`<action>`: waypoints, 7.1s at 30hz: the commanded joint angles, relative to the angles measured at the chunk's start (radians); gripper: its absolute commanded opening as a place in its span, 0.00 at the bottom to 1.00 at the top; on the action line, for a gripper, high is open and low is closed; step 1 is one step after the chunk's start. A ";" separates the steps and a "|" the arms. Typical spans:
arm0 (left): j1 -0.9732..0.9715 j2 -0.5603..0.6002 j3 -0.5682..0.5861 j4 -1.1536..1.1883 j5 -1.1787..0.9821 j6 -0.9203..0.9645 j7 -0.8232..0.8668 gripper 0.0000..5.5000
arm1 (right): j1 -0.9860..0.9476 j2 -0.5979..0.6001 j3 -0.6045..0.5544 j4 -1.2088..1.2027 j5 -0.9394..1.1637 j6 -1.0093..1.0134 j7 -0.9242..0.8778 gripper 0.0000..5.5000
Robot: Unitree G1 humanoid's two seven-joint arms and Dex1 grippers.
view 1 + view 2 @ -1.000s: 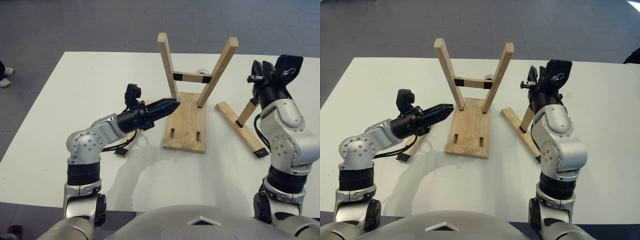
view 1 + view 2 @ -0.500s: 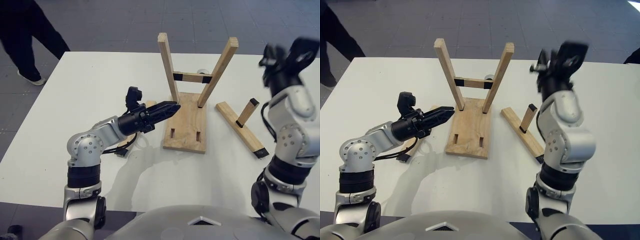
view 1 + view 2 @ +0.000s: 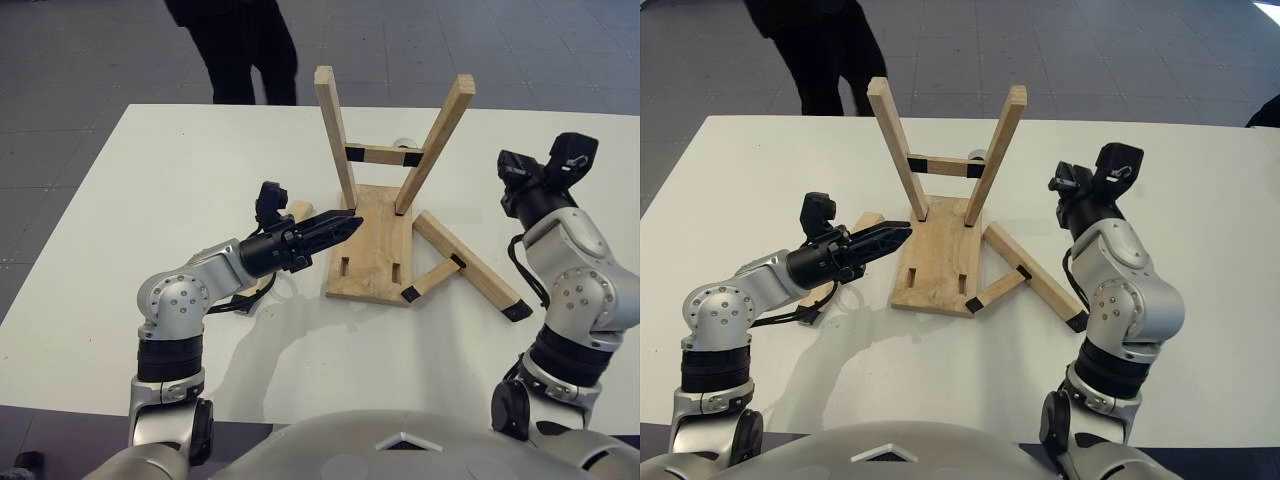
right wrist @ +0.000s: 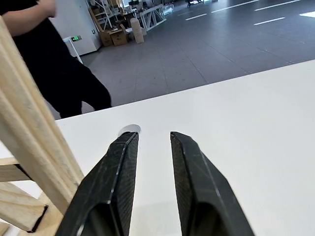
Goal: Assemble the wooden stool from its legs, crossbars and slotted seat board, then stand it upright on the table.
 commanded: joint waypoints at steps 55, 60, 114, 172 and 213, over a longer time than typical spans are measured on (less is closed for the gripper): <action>0.021 -0.012 0.001 -0.025 0.005 -0.001 0.028 0.47 | 0.463 -0.679 0.167 0.328 -0.132 -0.277 0.826 0.52; 0.019 -0.011 0.002 -0.023 0.005 -0.001 0.028 0.47 | 0.469 -0.693 0.187 0.337 -0.163 -0.368 0.884 0.37; -0.188 0.083 0.127 0.082 -0.153 0.054 -0.096 0.76 | -0.015 -0.389 -0.059 0.280 1.163 -0.096 0.613 0.18; -0.542 -0.139 0.039 0.222 -0.239 -0.007 -0.395 0.51 | 0.154 0.210 0.237 0.131 1.498 -0.048 0.373 0.18; -0.569 -0.151 0.068 0.245 -0.279 0.010 -0.368 0.40 | 0.116 0.131 0.135 0.217 1.498 0.032 0.398 0.91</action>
